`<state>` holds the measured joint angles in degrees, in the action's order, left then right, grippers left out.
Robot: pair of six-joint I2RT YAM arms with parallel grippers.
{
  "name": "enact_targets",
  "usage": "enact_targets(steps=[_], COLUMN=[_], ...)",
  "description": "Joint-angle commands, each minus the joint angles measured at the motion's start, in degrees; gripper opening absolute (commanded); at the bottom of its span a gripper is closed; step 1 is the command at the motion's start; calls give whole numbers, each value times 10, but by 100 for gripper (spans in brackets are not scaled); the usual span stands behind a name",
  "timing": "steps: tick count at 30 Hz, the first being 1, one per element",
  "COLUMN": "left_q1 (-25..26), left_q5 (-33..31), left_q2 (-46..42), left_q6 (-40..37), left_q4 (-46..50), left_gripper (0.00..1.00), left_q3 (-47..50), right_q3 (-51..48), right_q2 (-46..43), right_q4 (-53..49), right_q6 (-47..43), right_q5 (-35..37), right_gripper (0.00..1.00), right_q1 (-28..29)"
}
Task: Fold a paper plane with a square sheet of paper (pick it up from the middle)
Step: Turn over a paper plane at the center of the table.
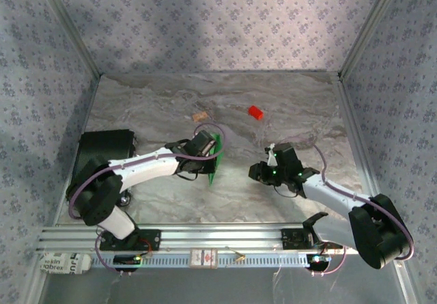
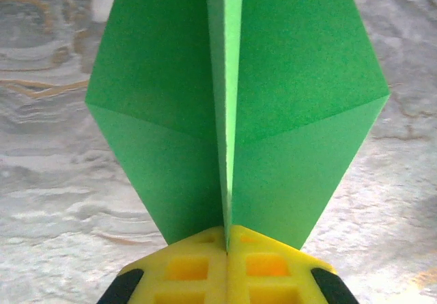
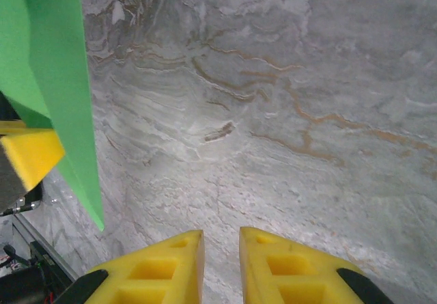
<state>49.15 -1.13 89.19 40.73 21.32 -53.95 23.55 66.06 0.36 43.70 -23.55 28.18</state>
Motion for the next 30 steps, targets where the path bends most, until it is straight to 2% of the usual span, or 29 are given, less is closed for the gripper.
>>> enact_targets(steps=[1, 19, 30], left_q1=[1, 1, 1], left_q5=[-38, -8, -6], left_q2=[-3, 43, 50], left_q6=[-8, 8, 8], left_q4=[36, 32, 33], left_gripper=[2, 5, 10], left_q3=[5, 3, -2], right_q3=[20, 40, 40], right_q2=[9, 15, 26], right_q4=[-12, -16, -16], right_q6=[5, 7, 7], right_q5=[17, 19, 18], right_gripper=[22, 23, 23], right_q1=[7, 18, 18])
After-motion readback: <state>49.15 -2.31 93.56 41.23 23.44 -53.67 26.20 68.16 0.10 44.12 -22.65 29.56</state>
